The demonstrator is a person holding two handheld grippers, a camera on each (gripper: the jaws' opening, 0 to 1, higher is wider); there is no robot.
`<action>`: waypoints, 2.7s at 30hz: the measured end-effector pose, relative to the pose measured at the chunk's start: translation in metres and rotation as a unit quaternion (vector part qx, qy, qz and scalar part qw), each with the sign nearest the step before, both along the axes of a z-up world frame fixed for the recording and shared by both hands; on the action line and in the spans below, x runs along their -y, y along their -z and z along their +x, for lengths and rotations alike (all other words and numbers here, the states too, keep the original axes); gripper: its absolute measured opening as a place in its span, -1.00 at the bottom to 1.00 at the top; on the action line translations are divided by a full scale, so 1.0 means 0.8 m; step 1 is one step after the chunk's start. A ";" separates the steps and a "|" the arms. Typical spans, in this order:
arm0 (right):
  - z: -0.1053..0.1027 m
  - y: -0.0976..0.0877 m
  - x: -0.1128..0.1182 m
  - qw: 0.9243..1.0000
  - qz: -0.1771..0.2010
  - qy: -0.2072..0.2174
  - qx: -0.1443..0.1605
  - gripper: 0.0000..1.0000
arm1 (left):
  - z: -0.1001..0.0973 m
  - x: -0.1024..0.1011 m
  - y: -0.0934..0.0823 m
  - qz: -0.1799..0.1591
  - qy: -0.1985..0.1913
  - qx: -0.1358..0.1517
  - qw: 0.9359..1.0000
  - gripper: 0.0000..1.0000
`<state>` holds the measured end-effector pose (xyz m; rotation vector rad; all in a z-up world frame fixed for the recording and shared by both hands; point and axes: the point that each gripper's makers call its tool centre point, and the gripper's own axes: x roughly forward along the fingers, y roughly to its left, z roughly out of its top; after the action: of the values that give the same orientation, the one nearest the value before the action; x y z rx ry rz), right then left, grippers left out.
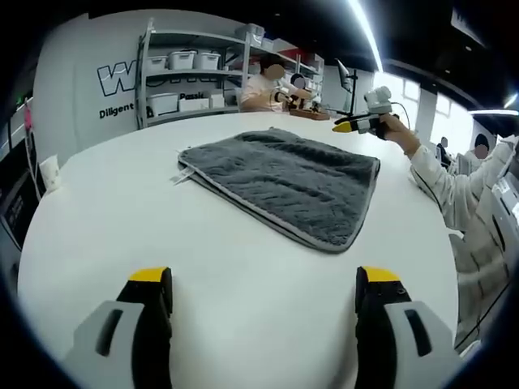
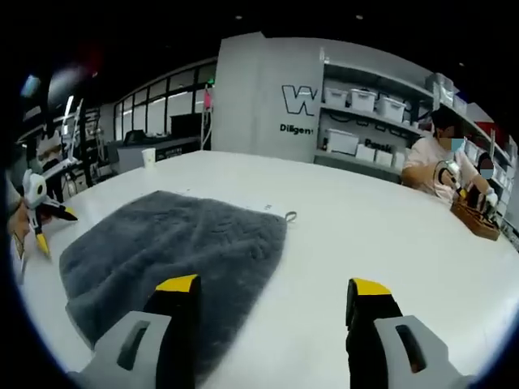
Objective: Open the folded towel by lifting each exposed corner and separating the folded layers until the towel lies flat within the target outline without major curled edges
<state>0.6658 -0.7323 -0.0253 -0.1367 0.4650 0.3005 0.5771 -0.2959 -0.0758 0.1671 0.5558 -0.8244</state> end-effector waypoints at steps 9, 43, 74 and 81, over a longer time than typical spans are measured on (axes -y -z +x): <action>-0.040 0.034 -0.017 0.998 -0.023 -0.043 -0.044 0.78 | 0.000 -0.003 0.001 0.001 -0.005 0.001 1.000 0.84; -0.059 0.021 -0.061 0.990 0.030 -0.134 -0.034 0.98 | -0.002 0.064 -0.010 0.030 0.001 0.005 1.000 0.73; -0.068 0.010 -0.068 0.988 0.045 -0.148 -0.022 0.92 | -0.020 0.103 -0.009 -0.023 -0.019 -0.009 1.000 -0.55; -0.068 0.009 -0.066 0.988 0.046 -0.149 -0.020 0.93 | -0.017 0.104 -0.002 0.000 -0.023 -0.008 1.000 -0.62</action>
<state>0.6117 -0.6794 -0.0322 -0.1102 0.4705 0.6175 0.5637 -0.3794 -0.0745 0.1467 0.5725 -0.7828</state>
